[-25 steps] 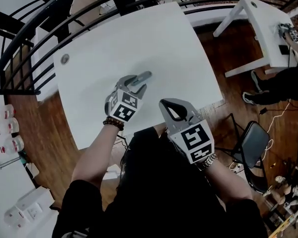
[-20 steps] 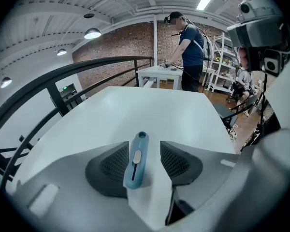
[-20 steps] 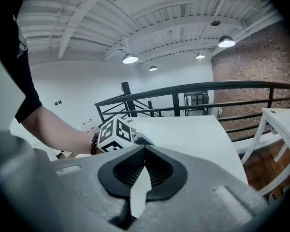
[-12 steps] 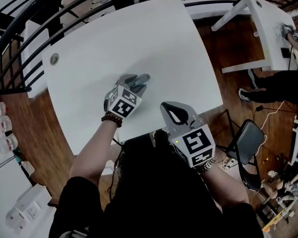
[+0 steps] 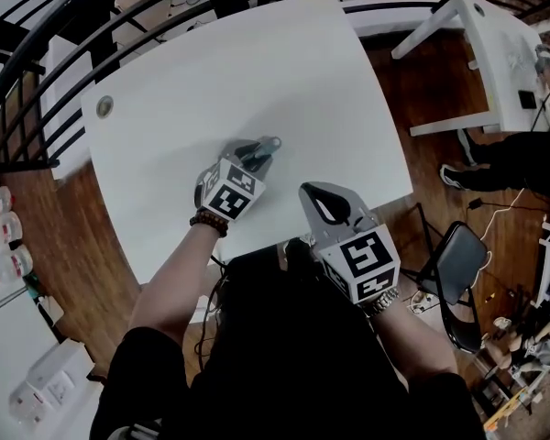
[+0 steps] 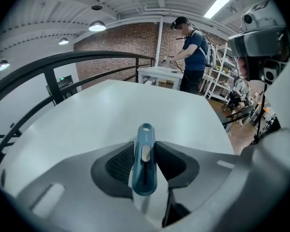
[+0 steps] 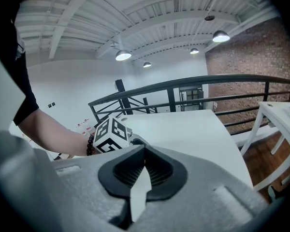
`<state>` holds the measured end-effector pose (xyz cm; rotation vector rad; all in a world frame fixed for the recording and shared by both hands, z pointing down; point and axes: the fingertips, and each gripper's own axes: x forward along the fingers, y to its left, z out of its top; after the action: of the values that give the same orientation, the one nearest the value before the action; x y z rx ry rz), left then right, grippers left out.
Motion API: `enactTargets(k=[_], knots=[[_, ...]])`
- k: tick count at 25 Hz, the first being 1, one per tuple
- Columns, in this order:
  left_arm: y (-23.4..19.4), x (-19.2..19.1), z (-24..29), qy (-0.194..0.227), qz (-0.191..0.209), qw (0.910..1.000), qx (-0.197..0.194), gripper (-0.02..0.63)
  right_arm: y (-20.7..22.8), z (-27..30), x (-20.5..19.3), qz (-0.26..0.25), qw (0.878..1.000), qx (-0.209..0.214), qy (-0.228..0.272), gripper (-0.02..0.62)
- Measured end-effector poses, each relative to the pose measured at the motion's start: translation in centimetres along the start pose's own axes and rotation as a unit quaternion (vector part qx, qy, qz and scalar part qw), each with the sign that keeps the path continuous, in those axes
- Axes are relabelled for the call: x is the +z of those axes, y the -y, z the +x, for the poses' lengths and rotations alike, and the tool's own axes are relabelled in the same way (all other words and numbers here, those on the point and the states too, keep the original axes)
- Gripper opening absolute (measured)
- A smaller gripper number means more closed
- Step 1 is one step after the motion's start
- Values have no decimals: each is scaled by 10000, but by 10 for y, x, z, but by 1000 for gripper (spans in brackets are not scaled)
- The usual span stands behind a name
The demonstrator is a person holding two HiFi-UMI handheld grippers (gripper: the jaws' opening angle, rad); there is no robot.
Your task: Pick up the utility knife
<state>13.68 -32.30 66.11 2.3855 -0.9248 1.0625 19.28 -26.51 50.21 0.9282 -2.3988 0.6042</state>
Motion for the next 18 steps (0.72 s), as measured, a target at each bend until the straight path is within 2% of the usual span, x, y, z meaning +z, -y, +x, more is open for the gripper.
enactTargets(k=[8,18], knots=[[19,38,-56,596,40,9977,327,160,-3,-18,14,-135,9994,-27,331,-8],[45,95,-125,1267,46,9902,592,160,-7,-56,40,-294,9952,-229,904,-8]])
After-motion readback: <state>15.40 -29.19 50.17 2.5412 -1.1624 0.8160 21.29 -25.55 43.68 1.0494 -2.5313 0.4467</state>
